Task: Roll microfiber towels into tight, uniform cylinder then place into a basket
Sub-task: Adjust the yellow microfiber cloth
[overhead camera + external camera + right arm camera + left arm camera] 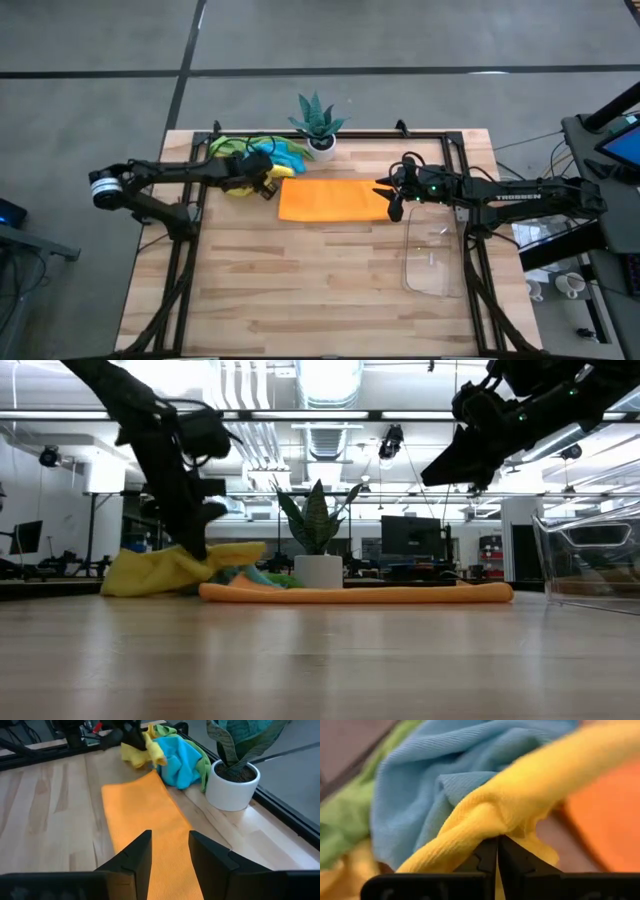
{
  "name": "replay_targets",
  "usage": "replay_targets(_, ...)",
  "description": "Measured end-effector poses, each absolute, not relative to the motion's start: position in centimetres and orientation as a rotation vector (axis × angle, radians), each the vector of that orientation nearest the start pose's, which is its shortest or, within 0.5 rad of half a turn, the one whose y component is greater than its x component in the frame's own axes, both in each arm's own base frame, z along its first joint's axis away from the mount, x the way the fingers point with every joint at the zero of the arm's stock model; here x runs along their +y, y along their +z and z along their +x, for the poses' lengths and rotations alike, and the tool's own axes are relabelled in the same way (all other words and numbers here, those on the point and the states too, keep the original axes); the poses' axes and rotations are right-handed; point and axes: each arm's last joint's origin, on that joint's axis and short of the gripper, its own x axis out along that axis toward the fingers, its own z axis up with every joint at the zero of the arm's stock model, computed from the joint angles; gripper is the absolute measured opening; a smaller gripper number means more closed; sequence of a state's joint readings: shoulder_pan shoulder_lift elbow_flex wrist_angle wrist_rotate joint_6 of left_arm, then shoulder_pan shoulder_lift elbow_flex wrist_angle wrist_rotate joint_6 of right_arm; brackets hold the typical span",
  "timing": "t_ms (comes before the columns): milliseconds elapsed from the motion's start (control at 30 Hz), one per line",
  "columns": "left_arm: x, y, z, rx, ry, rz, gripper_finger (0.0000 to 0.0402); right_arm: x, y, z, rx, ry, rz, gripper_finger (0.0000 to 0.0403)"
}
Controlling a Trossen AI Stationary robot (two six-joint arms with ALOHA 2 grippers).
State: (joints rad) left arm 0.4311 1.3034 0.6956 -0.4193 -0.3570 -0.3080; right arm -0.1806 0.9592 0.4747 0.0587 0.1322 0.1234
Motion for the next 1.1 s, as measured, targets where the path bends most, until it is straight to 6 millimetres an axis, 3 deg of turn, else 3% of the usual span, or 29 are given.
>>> replay_targets(267,7.8,21.2,20.6,0.809,0.781,-0.337,0.0,-4.0,21.8,19.7,0.412,-0.334,0.131,0.0123)
replay_targets(433,5.1,21.6,22.3,0.706,0.624,-0.302,0.0,-4.0,21.8,19.7,0.407,-0.334,0.131,0.0125)
replay_targets(567,2.9,20.0,24.1,0.732,0.532,-0.266,0.0,-4.0,21.9,19.7,0.405,-0.334,0.131,0.0125)
replay_targets(733,1.7,16.9,24.9,0.865,0.597,-0.272,0.0,-4.0,21.8,19.7,0.406,-0.334,0.131,0.0123)
replay_targets(900,1.8,14.8,24.4,0.964,0.744,-0.26,0.0,-4.0,21.8,19.7,0.406,-0.334,0.131,0.0125)
replay_targets(1100,2.8,12.4,24.0,1.062,0.797,-0.256,0.0,-4.0,21.8,19.7,0.407,-0.334,0.131,0.0125)
